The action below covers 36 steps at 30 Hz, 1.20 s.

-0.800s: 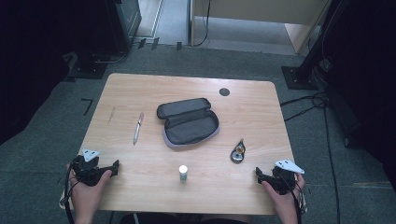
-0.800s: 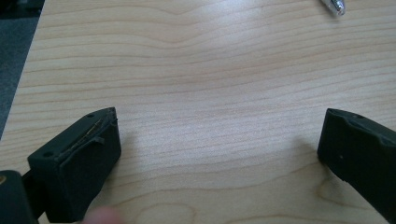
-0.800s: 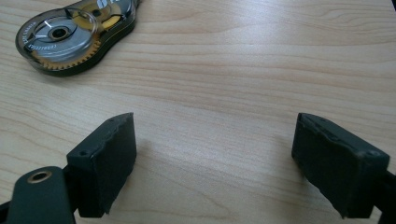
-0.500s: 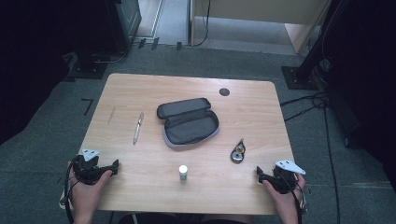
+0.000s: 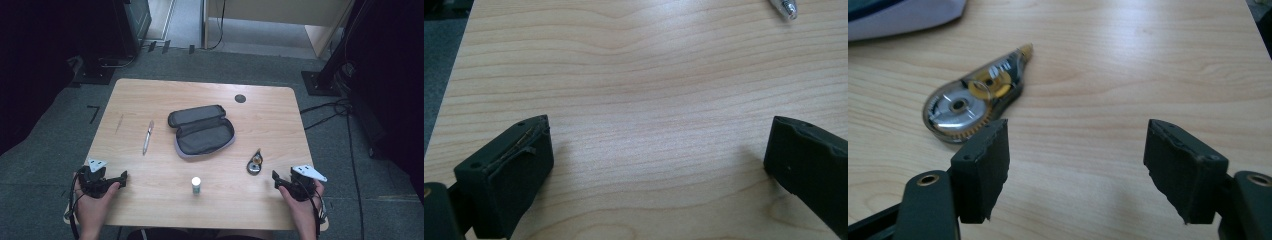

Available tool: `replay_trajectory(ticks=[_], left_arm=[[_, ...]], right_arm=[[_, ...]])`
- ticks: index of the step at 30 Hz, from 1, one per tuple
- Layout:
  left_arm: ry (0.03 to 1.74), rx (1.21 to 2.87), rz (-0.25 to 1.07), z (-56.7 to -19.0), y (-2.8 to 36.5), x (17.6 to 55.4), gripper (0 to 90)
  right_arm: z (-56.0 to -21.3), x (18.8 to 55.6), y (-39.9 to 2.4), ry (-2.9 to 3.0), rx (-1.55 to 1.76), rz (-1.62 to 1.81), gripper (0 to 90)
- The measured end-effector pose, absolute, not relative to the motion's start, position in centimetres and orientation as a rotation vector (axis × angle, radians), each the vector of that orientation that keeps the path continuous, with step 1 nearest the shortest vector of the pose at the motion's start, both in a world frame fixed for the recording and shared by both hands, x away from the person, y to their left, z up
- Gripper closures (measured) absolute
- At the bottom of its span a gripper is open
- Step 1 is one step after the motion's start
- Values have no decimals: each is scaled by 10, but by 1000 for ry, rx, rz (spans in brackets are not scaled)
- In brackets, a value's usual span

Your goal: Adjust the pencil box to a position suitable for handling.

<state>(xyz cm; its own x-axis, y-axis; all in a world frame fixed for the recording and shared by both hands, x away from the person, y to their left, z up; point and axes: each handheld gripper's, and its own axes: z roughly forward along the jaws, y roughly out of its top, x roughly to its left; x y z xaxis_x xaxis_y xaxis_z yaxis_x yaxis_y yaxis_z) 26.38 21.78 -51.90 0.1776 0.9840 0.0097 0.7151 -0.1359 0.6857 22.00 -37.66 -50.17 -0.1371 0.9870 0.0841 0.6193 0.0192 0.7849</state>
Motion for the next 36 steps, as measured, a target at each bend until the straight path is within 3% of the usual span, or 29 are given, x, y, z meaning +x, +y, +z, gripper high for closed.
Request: replay_trajectory(ticks=[36], left_arm=[[1588, 1920, 639, -519, 217, 264, 0]], right_arm=[[-452, 256, -338, 1858, 1530, 1088, 351]])
